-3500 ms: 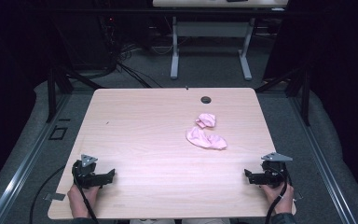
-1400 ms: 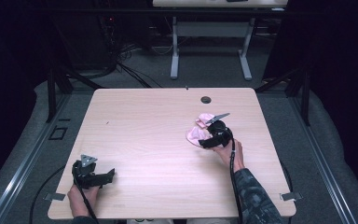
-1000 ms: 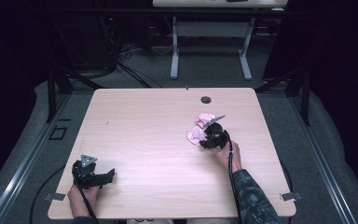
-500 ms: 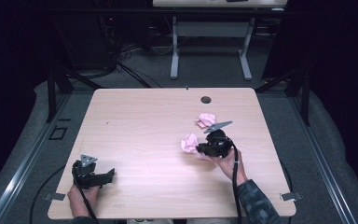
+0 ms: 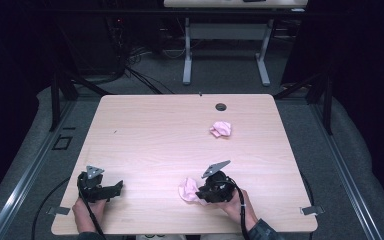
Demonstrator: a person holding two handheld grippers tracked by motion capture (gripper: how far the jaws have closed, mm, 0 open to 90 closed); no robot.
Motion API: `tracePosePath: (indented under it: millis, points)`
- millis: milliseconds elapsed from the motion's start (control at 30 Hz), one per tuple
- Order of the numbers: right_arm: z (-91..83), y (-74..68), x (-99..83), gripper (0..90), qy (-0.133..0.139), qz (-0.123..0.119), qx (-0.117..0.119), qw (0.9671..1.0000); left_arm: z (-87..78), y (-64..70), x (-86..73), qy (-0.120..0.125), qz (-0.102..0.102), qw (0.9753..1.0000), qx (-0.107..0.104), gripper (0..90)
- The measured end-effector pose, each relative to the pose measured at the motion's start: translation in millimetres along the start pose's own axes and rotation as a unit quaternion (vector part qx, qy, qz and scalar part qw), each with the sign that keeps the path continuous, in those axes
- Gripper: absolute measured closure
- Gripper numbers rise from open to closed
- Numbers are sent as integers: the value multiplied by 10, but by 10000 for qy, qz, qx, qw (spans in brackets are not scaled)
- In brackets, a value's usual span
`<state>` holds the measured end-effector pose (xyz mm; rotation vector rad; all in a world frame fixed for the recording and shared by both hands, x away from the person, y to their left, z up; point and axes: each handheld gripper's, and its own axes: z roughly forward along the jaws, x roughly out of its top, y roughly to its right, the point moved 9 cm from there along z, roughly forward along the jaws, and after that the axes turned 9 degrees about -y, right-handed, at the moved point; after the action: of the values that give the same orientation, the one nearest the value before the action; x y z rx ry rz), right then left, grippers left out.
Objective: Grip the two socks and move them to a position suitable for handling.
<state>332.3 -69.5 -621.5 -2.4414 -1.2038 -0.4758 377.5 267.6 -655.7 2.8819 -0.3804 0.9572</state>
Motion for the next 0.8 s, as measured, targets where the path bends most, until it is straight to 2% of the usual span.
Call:
tracePosePath:
  millis: [100,133,167,267,333,367,433,467,500,567,600,633,767,800]
  points:
    - [-58,39,22,410,122,4,0,9999,1,-1,1,3,1,10000,2,25]
    - [-58,39,22,410,122,4,0,9999,1,-1,1,3,1,10000,2,25]
    - [-188,138,86,245,276,61,-125,9995,0,-1,0,-1,-3,10000,3,25]
    - [-382,360,211,150,491,163,-301,9982,0,-1,0,-2,-2,10000,1,25]
    - [-488,555,310,121,594,244,-436,9970,0,-1,-1,-5,-1,10000,-1,25]
    - [-513,609,331,105,593,255,-487,9967,0,-1,-1,-6,-2,10000,-1,25]
    - [-545,868,426,31,560,419,-576,9959,-1,-1,-1,-6,-1,10000,-1,25]
    - [-545,868,426,31,560,419,-576,9959,-1,-1,-1,-6,-1,10000,-1,25]
    - [-548,958,453,27,543,481,-642,9953,0,-1,0,-1,-3,10000,2,25]
    - [-512,1275,546,3,401,647,-771,9941,0,-1,0,-7,-5,10000,-3,25]
    - [-498,1335,572,5,391,691,-765,9939,0,-2,0,-8,-5,10000,-2,25]
    - [-470,1479,620,7,310,764,-858,9929,0,-2,0,-10,-5,10000,-2,25]
    - [-414,1713,723,31,218,943,-879,9914,-1,-3,-1,-14,2,10000,-1,26]
    - [-414,1713,723,31,218,943,-879,9914,-1,-3,-1,-14,2,10000,-1,26]
